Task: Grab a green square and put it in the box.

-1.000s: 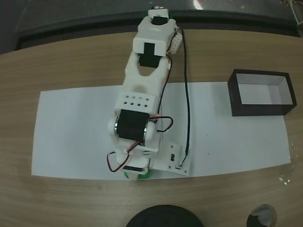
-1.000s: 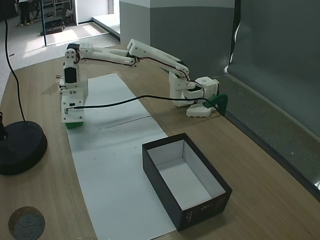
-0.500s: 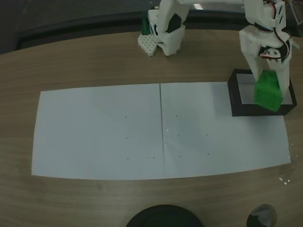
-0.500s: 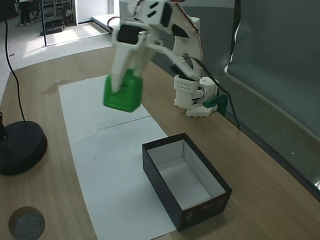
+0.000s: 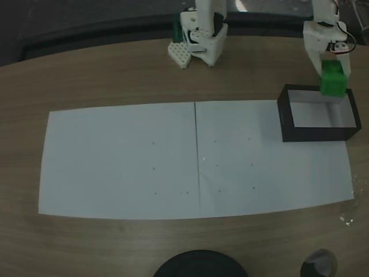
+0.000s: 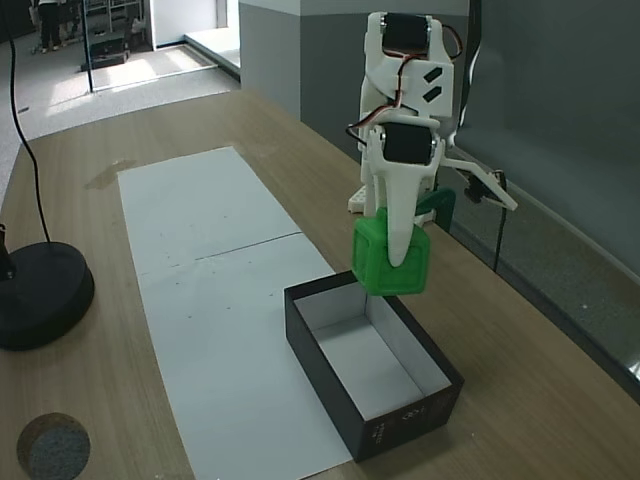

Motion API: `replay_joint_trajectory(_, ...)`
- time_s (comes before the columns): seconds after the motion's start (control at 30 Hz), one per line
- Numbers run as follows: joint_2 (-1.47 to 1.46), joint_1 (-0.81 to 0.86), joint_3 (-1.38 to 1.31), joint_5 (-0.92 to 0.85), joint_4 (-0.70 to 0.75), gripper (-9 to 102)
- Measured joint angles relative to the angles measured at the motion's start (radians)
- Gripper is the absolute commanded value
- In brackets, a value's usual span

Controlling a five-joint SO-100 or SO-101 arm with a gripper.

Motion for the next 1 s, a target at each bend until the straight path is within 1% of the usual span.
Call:
replay_joint_trajectory(0.23, 0.000, 0.005, 0.114, -0.006, -0.133, 12)
replay_joint_trajectory(0.37, 0.000, 0.003, 0.160, -0.028, -0.176, 12)
replay_joint_trajectory(0.43, 0.000, 0.003, 0.169, -0.028, -0.183, 17)
replay_joint_trajectory(0.53, 0.000, 0.006, 0.169, -0.028, -0.183, 31)
replay_joint_trajectory(0.6, 0.000, 0.008, 0.169, -0.028, -0.183, 34)
replay_joint_trajectory(0.83, 0.000, 0.005, 0.169, -0.028, -0.183, 25)
replay_joint_trajectory(0.9, 0.003, 0.011, 0.169, -0.028, -0.172, 19)
replay_joint_trajectory(1.0, 0.064, 0.038, 0.164, -0.006, -0.107, 7)
